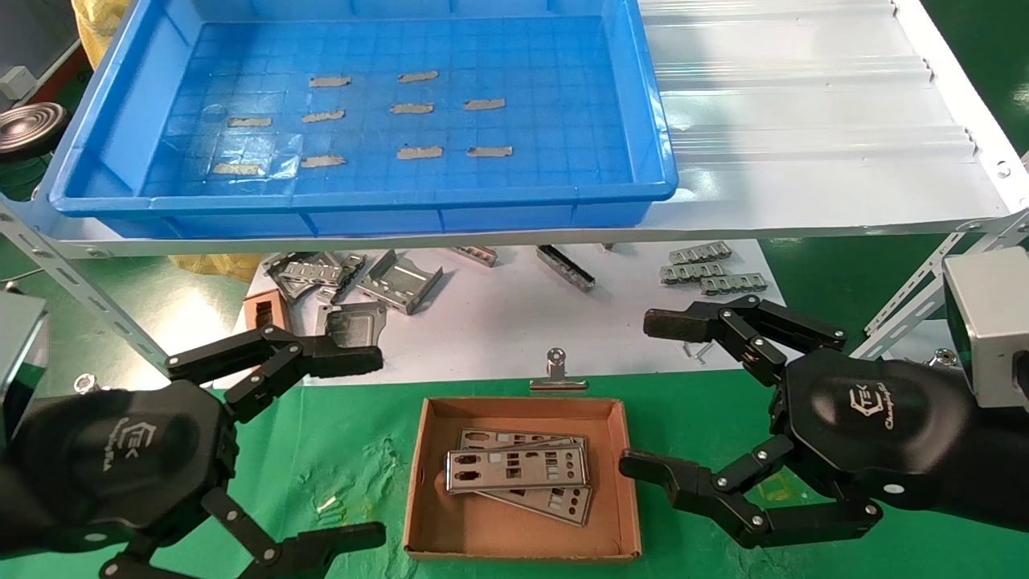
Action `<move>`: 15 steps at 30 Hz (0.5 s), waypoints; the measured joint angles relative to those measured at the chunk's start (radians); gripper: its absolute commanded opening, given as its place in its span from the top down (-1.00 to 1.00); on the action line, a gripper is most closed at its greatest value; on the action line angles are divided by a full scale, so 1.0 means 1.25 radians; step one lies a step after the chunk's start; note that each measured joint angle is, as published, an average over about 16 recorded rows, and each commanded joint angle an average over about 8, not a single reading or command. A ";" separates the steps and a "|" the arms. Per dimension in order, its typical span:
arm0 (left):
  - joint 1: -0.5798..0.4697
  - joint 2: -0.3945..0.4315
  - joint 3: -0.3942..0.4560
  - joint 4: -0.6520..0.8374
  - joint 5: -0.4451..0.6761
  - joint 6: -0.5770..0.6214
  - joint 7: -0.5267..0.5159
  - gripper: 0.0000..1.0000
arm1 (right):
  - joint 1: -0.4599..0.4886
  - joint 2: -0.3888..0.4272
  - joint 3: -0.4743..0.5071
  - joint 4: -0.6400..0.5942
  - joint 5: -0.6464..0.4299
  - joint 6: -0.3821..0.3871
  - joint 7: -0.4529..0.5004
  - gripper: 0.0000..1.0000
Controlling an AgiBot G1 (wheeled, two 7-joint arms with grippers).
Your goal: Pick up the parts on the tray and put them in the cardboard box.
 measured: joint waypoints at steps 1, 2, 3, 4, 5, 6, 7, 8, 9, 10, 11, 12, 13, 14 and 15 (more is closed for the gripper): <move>0.000 0.000 0.000 0.000 0.000 0.000 0.000 -1.00 | 0.000 0.000 0.000 0.000 0.000 0.000 0.000 -1.00; 0.000 0.000 0.000 0.000 0.000 0.000 0.000 -1.00 | 0.000 0.000 0.000 0.000 0.000 0.000 0.000 -1.00; 0.000 0.000 0.000 0.000 0.000 0.000 0.000 -1.00 | 0.000 0.000 0.000 0.000 0.000 0.000 0.000 -1.00; 0.000 0.000 0.000 0.000 0.000 0.000 0.000 -1.00 | 0.000 0.000 0.000 0.000 0.000 0.000 0.000 -1.00; 0.000 0.000 0.000 0.000 0.000 0.000 0.000 -1.00 | 0.000 0.000 0.000 0.000 0.000 0.000 0.000 -1.00; 0.000 0.000 0.000 0.000 0.000 0.000 0.000 -1.00 | 0.000 0.000 0.000 0.000 0.000 0.000 0.000 -1.00; 0.000 0.000 0.000 0.000 0.000 0.000 0.000 -1.00 | 0.000 0.000 0.000 0.000 0.000 0.000 0.000 -1.00; 0.000 0.000 0.000 0.000 0.000 0.000 0.000 -1.00 | 0.000 0.000 0.000 0.000 0.000 0.000 0.000 -1.00; 0.000 0.000 0.000 0.001 0.000 0.000 0.000 -1.00 | 0.000 0.000 0.000 0.000 0.000 0.000 0.000 -1.00; 0.000 0.000 0.001 0.001 0.000 0.000 0.000 -1.00 | 0.000 0.000 0.000 0.000 0.000 0.000 0.000 -1.00; 0.000 0.000 0.001 0.001 0.000 0.000 0.000 -1.00 | 0.000 0.000 0.000 0.000 0.000 0.000 0.000 -1.00; -0.001 0.001 0.001 0.001 0.000 0.000 0.000 -1.00 | 0.000 0.000 0.000 0.000 0.000 0.000 0.000 -1.00; -0.001 0.001 0.001 0.001 0.000 0.000 0.000 -1.00 | 0.000 0.000 0.000 0.000 0.000 0.000 0.000 -1.00; -0.001 0.001 0.001 0.001 0.000 0.000 0.000 -1.00 | 0.000 0.000 0.000 0.000 0.000 0.000 0.000 -1.00; -0.001 0.001 0.001 0.001 0.000 0.000 0.000 -1.00 | 0.000 0.000 0.000 0.000 0.000 0.000 0.000 -1.00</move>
